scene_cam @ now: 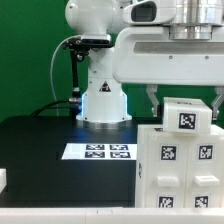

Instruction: Assemble cabinet

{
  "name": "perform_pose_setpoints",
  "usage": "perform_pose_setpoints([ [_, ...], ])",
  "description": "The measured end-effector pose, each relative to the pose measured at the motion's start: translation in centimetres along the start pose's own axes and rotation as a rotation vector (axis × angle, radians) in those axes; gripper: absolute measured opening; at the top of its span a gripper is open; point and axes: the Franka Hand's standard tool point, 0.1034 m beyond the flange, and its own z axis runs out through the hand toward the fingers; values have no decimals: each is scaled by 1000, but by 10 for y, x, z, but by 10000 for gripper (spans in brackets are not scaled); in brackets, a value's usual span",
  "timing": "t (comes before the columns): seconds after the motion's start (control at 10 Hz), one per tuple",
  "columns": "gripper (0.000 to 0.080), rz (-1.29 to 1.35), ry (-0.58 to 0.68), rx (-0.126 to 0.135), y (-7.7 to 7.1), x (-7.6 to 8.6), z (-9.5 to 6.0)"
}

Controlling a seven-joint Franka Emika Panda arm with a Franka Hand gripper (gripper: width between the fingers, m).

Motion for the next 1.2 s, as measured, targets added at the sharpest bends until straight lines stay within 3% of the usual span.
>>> perform_pose_setpoints([
  [0.8,557,39,20,6,1,1,-1],
  [1.2,557,523,-1,2,-1,-2,0],
])
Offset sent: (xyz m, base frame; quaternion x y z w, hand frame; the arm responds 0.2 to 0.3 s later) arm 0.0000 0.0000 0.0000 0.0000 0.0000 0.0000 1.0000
